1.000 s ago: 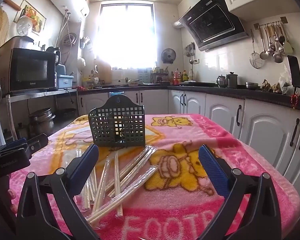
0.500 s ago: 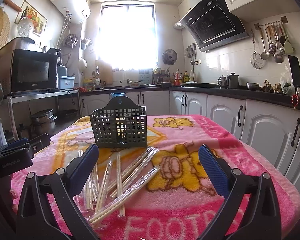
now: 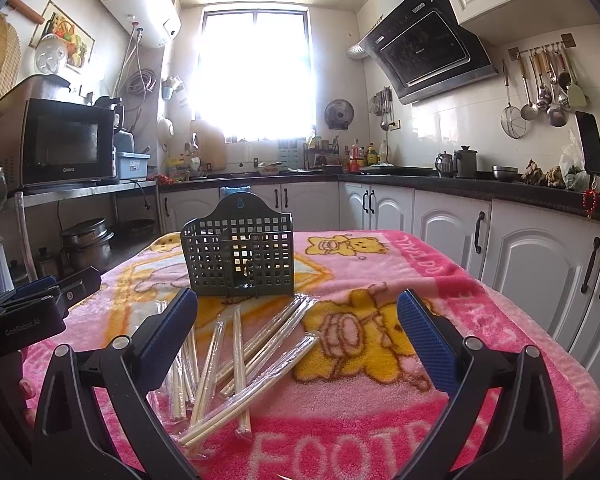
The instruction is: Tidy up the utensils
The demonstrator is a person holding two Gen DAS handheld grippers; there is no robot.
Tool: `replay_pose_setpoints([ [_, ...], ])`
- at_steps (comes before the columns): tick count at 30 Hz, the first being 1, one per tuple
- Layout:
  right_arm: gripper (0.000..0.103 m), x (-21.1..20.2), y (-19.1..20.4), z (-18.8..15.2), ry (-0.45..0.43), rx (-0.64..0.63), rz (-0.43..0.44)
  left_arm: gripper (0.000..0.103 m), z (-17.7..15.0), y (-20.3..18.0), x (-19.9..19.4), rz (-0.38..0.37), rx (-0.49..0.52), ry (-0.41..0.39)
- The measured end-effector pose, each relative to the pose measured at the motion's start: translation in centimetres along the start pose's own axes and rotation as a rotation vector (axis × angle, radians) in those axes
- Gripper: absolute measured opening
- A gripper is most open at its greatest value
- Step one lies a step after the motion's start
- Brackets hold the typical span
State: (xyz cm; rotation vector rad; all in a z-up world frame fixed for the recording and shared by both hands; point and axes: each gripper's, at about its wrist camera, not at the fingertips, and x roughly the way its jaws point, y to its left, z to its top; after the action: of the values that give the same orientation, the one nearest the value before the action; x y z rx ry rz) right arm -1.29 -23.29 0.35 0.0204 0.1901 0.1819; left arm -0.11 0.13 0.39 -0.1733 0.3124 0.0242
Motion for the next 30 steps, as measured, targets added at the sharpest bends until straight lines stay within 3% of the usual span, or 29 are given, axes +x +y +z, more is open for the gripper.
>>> replay_pose_setpoints([
  [17,0.097,0.0,0.0,0.0,0.002,0.005,0.002,0.094,0.1,-0.2,0.0,-0.005,0.001,0.003],
  [30,0.097,2.6,0.9,0.7,0.096,-0.049,0.069,0.094,0.3,1.6,1.4,0.056,-0.041,0.054],
])
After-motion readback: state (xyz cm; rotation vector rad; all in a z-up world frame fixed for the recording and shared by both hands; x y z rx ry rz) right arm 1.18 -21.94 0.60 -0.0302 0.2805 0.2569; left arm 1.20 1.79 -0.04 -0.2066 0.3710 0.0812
